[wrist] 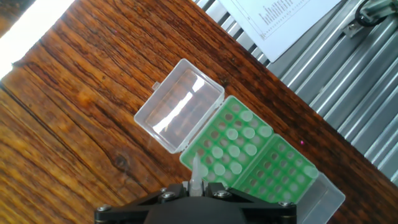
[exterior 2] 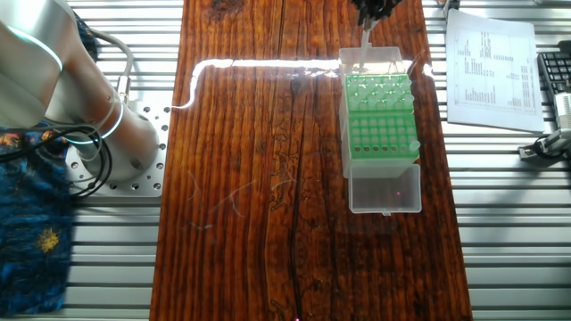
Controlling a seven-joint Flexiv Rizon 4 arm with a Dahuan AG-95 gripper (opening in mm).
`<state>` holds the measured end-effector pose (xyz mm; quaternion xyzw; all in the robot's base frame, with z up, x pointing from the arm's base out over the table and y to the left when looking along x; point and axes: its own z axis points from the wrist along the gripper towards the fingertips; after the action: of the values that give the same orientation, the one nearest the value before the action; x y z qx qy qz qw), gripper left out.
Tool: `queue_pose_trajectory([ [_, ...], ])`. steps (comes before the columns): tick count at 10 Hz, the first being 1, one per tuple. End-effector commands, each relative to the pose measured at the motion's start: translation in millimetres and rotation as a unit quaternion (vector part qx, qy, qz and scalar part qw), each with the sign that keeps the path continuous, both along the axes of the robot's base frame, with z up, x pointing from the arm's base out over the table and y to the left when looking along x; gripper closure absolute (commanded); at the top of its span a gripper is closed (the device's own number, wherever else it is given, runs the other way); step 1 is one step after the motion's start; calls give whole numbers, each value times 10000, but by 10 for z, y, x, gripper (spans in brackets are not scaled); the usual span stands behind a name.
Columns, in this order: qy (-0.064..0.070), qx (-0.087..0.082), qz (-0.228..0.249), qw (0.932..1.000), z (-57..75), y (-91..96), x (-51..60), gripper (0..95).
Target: Transfer all large pipette tips from one holder to another
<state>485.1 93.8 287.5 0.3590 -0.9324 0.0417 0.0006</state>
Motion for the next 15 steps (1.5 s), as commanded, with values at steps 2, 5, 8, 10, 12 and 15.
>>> queue_pose_trajectory([
  [2, 37, -17, 13, 10000, -13, 5, -1, 950],
  [5, 19, -5, 13, 10000, -55, -22, -52, 950],
  [8, 9, -8, 9, 10000, -68, -30, -59, 950],
  [10, -14, 9, -24, 10000, -81, -40, -48, 950],
  [12, -36, 19, -37, 10000, -82, -43, -44, 950],
  [15, -121, 39, 2, 9999, -75, -44, -42, 950],
])
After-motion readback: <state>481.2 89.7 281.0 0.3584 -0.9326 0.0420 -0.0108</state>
